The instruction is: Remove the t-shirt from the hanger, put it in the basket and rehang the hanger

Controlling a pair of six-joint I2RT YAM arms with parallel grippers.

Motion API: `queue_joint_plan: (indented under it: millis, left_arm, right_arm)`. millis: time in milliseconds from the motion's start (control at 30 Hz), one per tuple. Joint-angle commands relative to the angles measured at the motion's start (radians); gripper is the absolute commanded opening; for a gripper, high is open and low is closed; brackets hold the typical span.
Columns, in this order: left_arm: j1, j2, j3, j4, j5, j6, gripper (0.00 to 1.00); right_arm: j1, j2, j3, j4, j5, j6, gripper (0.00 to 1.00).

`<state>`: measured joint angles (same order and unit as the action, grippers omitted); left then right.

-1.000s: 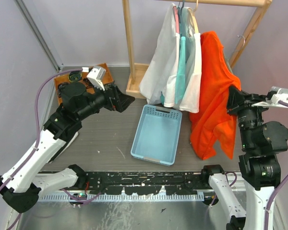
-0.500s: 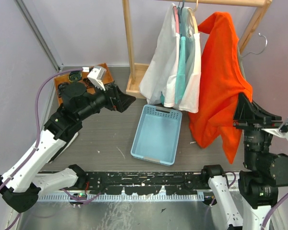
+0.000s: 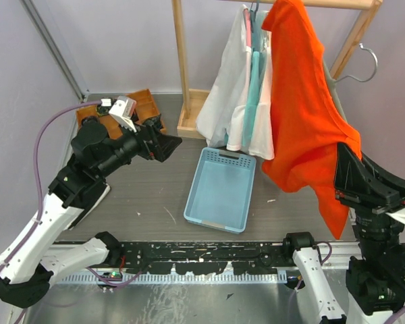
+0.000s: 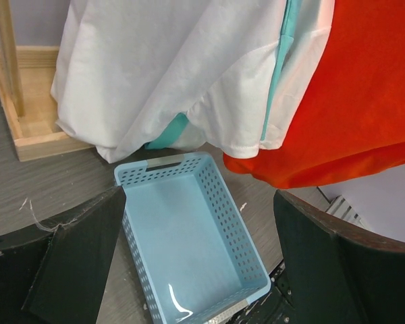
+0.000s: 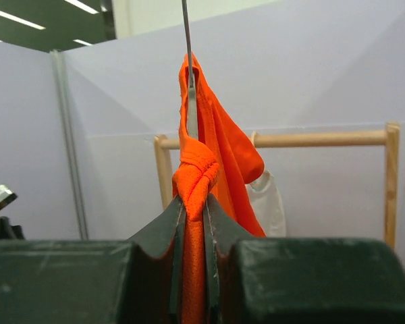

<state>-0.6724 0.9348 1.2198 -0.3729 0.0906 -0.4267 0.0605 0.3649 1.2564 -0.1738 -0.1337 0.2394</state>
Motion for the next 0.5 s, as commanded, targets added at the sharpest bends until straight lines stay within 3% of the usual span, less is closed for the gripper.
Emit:
queue_joint_plan:
  millis: [0,167,467]
  left_arm:
    - [-0.005,-0.024,0.003,-0.045,-0.023,0.016,0.98]
    - [-0.005,-0.037,0.005,-0.061,-0.033,0.023,0.98]
    - [-0.005,-0.057,0.005,-0.079,-0.038,0.027,0.98]
  right_arm:
    - [-0.002,0.072,0.105,0.079,-0.216,0.03,0.01]
    - [-0.002,0.12,0.136,0.074,-0.342,0.065,0.01]
    - [-0.002,0.176,0.111,0.077,-0.42,0.1,0.01]
